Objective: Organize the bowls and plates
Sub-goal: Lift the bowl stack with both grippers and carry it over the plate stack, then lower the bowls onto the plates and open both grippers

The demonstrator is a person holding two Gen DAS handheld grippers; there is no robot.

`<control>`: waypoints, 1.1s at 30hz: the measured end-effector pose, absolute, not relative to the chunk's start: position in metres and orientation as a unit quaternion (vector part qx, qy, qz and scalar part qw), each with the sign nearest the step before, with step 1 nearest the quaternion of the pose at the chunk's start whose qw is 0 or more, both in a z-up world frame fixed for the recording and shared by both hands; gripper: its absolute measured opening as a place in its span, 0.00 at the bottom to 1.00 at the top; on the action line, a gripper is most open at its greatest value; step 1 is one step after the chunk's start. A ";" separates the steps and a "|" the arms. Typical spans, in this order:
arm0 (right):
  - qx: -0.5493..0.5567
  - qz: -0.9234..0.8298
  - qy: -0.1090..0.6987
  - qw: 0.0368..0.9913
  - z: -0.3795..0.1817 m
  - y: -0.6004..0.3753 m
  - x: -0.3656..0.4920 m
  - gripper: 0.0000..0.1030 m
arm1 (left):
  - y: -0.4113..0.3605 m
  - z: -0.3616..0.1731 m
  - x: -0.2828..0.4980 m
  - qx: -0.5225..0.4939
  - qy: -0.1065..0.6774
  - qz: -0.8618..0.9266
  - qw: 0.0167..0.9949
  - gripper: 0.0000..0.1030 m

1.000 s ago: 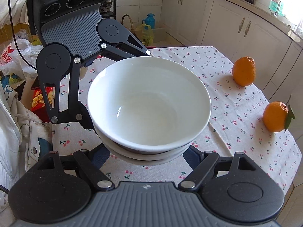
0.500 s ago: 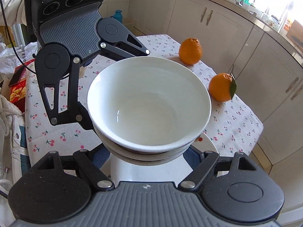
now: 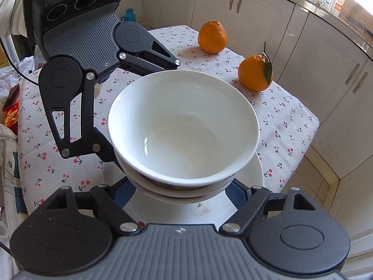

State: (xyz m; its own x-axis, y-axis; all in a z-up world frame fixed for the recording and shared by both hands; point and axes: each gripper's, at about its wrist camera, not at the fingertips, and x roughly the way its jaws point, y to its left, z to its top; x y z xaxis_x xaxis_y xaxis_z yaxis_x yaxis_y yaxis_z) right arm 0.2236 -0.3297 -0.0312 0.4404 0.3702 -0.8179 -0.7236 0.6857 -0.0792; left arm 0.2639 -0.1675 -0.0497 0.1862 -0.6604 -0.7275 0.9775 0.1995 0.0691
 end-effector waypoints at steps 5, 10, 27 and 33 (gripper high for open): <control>-0.207 0.332 0.416 0.821 -0.036 -0.330 0.228 0.84 | -0.169 -0.054 0.268 0.273 0.295 -0.567 0.719 0.79; -0.196 0.330 0.419 0.823 -0.037 -0.333 0.231 0.84 | -0.168 -0.054 0.269 0.271 0.291 -0.567 0.721 0.79; -0.198 0.296 0.409 0.840 -0.028 -0.326 0.209 1.00 | -0.144 -0.039 0.237 0.250 0.251 -0.535 0.767 0.94; -0.165 0.212 0.391 0.880 -0.009 -0.316 0.171 1.00 | -0.116 -0.019 0.202 0.191 0.199 -0.467 0.840 1.00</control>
